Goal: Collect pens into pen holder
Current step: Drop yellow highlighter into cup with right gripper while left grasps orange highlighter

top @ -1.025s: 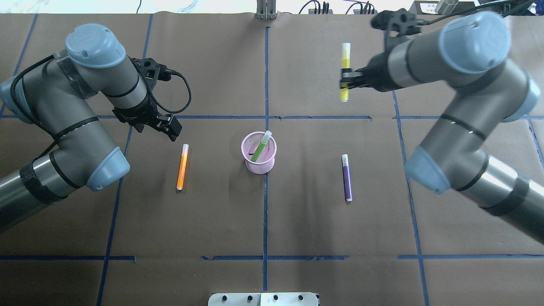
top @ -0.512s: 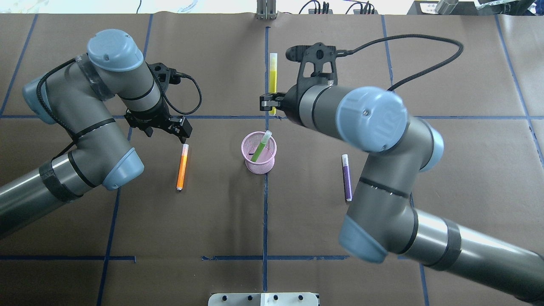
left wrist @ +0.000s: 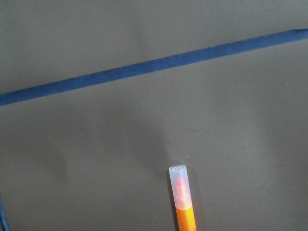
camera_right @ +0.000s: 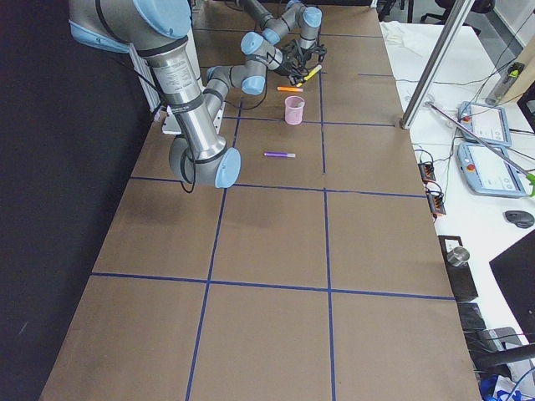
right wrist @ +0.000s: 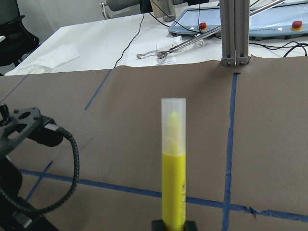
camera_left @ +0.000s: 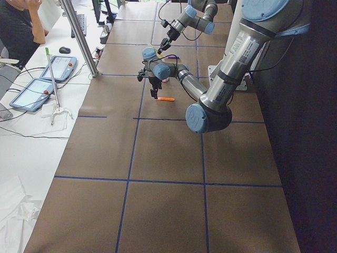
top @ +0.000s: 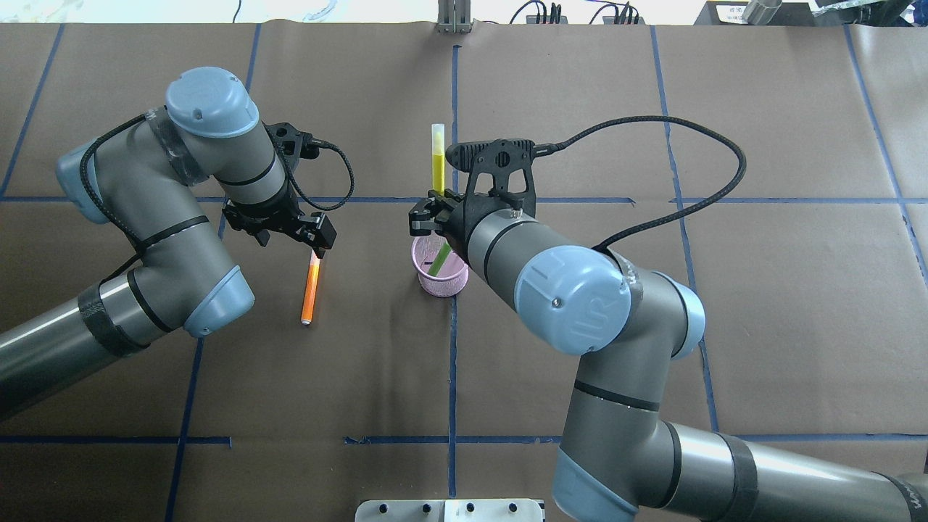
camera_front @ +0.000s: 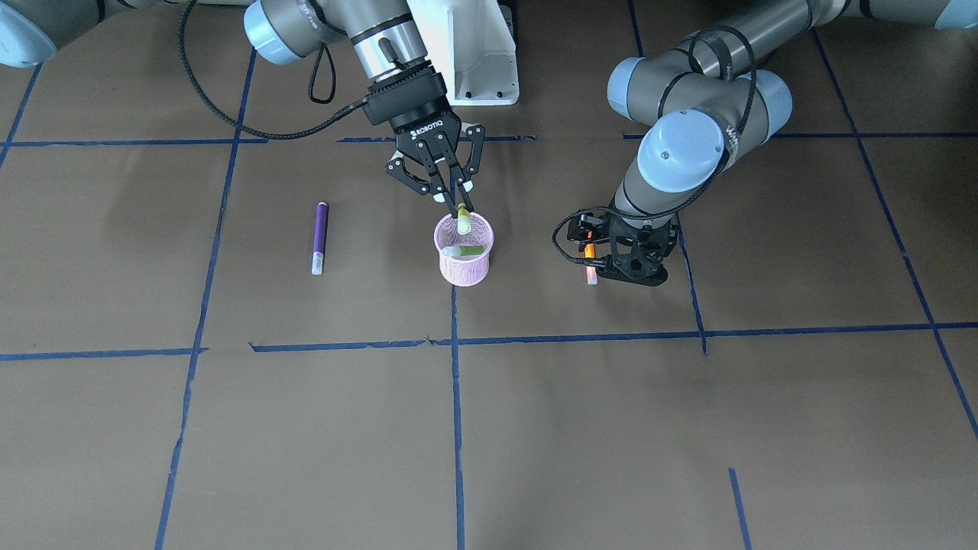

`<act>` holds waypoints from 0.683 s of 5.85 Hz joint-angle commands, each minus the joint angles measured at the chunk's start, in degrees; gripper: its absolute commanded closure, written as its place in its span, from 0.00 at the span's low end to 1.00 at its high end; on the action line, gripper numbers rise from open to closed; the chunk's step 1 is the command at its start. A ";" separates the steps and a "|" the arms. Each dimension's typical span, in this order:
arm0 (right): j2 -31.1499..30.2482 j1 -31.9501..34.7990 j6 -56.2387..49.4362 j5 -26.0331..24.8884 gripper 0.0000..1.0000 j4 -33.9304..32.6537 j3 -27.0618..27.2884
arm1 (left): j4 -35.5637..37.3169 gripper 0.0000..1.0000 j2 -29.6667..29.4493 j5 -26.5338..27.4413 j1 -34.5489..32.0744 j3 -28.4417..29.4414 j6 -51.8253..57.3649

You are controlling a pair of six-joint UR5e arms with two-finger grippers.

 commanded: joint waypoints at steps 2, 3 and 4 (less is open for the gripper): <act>-0.45 -0.77 -0.20 -3.11 1.00 7.92 -7.35 | 0.02 0.00 0.57 -0.08 0.22 -0.15 0.29; -0.27 -0.69 -0.21 -3.38 1.00 8.13 -8.35 | 0.02 0.00 0.48 -0.08 0.22 -0.33 0.29; -0.01 -0.77 -0.12 -3.90 1.00 8.31 -9.49 | 0.02 0.00 0.48 -0.08 1.44 -0.33 0.21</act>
